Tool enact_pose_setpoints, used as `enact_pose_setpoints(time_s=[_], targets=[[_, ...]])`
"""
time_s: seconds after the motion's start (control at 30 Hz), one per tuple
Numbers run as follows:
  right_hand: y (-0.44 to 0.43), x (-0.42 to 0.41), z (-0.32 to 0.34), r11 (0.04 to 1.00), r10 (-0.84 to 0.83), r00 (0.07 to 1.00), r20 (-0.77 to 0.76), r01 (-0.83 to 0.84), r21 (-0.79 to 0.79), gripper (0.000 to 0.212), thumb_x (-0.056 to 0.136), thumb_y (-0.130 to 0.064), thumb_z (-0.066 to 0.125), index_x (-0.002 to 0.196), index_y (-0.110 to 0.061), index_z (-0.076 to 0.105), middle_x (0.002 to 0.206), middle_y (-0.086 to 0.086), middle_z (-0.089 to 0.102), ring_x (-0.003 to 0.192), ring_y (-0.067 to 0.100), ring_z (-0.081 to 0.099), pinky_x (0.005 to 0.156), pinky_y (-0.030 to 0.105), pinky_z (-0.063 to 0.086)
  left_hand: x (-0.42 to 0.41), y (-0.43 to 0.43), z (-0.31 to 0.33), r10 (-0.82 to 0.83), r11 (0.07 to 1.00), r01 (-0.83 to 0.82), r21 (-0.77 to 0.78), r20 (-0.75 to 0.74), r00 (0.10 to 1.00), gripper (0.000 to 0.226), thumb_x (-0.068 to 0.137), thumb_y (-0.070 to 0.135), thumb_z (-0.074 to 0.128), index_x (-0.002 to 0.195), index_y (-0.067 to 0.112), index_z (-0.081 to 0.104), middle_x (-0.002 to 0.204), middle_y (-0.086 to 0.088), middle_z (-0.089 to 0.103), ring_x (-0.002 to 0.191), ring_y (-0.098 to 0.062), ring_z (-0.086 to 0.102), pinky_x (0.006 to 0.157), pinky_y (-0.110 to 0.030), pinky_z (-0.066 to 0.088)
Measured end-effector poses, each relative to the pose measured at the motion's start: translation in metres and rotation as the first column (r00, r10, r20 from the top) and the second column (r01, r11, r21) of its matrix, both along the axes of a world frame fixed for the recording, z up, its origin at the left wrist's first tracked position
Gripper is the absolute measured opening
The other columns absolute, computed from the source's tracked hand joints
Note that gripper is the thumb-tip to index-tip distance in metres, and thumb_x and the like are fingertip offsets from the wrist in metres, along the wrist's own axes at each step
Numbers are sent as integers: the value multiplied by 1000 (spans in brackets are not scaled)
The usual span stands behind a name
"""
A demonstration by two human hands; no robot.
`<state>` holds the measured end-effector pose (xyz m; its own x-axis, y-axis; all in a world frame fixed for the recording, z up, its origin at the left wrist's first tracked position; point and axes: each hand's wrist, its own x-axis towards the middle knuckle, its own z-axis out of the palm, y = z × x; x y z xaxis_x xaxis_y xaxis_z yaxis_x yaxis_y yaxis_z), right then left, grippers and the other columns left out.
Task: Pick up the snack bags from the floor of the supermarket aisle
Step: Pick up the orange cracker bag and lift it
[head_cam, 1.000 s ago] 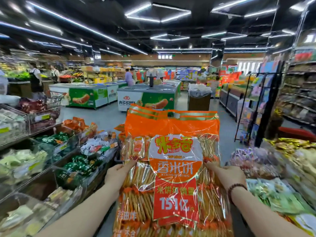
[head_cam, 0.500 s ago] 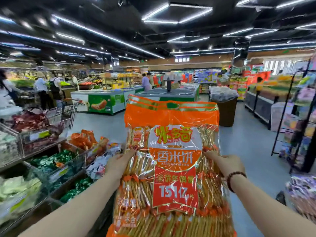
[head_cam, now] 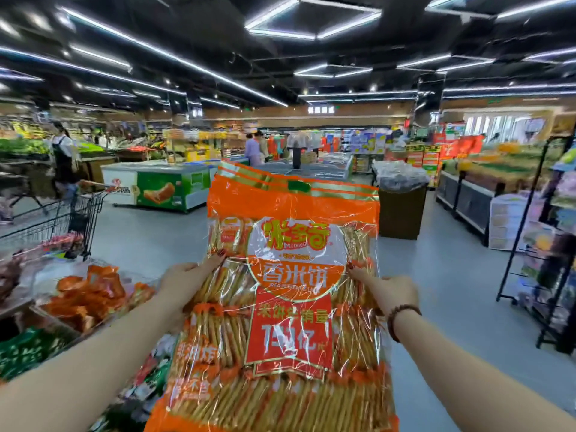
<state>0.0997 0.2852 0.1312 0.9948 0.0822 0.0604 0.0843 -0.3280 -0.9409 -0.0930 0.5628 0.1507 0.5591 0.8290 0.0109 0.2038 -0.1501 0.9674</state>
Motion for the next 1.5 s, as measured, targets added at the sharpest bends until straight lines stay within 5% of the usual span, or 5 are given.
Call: enact_pose_setpoints(time_s=[0.5, 0.97, 1.13, 1.33, 1.5], targets=[[148, 159, 25, 997, -23, 1000, 19, 24, -70, 62, 62, -63, 76, 59, -11, 41, 55, 4, 42, 50, 18, 38, 47, 27, 26, 170, 151, 29, 154, 970, -106, 220, -211, 965, 76, 69, 77, 58, 94, 5, 67, 100, -13, 65, 86, -27, 60, 70, -32, 48], [284, 247, -58, 969, -50, 985, -168, 7, -246, 54, 66, -60, 75, 58, -22, 37, 61, 0, 44, 62, 21, 47, 56, 27, 35, 291, 269, -78, -46, 994, 83, 71, -413, 909, 64, 78, 65, 55, 103, 7, 63, 117, -14, 62, 108, -32, 56, 84, -32, 42], [301, 240, -92, 940, 83, 971, -223, -150, -306, 49, 68, -47, 78, 100, -13, 62, 107, 12, 68, 93, 27, 62, 82, 33, 49, 310, 279, -143, -224, 952, 293, 85, -460, 859, 53, 62, 67, 67, 98, 28, 68, 105, -3, 71, 100, -24, 65, 90, -36, 52], [306, 226, -114, 778, 153, 987, -51, -152, -610, 89, 72, -66, 58, 144, -23, 28, 135, 4, 53, 120, 25, 53, 97, 36, 46, 324, 311, -215, -181, 921, 332, 202, -532, 827, 92, 55, 91, 51, 128, 34, 50, 127, 2, 61, 114, -18, 58, 97, -40, 48], [315, 218, -105, 516, 423, 900, 102, -147, -844, 74, 89, -60, 36, 151, -33, 5, 161, -3, -1, 148, 22, 0, 119, 44, 2, 303, 251, -142, -43, 721, 429, 543, -584, 811, 94, 69, 77, 24, 152, 34, 12, 161, 1, 11, 147, -23, 14, 119, -45, 14]])
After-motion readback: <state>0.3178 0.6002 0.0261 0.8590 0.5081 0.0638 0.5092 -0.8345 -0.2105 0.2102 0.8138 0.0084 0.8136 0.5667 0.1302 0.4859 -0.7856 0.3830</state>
